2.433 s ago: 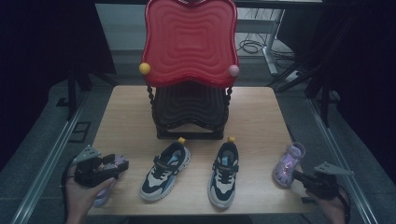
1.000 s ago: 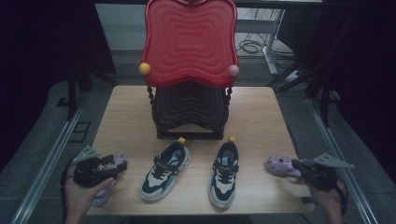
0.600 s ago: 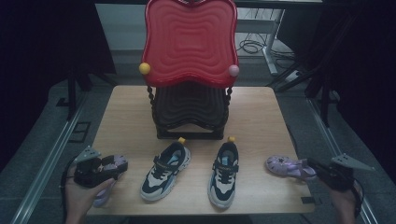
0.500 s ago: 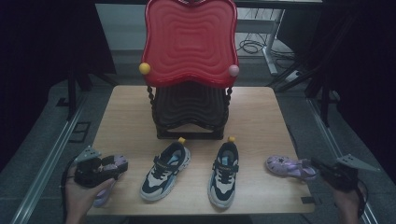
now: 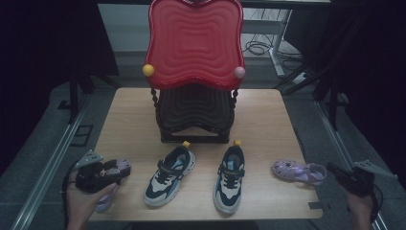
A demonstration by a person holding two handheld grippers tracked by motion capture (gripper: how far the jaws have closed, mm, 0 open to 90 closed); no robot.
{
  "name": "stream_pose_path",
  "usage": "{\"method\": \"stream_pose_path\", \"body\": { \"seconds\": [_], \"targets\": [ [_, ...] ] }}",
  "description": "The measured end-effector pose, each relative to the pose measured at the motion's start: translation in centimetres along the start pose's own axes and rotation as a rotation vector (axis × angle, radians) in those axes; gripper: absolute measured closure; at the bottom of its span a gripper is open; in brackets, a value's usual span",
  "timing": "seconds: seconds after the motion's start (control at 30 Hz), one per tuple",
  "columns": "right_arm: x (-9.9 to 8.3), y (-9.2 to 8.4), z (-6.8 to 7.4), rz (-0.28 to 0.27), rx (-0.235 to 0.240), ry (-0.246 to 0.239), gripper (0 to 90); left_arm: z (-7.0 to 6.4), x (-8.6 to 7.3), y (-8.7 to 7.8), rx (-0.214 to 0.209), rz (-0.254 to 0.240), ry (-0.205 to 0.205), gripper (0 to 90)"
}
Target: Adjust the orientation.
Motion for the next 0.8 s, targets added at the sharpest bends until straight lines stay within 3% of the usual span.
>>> {"method": "stream_pose_path", "body": {
  "seconds": [0.2,0.4,0.8],
  "targets": [
    [-0.8,0.5,-0.4,0.031,-0.004,0.005,89.4,-0.1,-0.1,0.1,-0.005,0.008,0.006,31.7],
    [-1.2,0.1,0.0,0.052,0.016,0.051,89.4,-0.2,-0.2,0.3,-0.006,0.014,0.008,31.7],
    [-1.8,-0.7,1.2,0.083,0.031,0.029,89.5,-0.2,-0.2,0.3,-0.006,0.013,0.006,31.7]
  ]
}}
Point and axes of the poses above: each handheld gripper's, and its own axes: y roughly forward along the jaws, x roughly out of its top, z roughly to its left, the point moved 6 cm from there along y, roughly forward along the jaws, and after that the axes turned 5 degrees about -z, right-handed, at the moved point
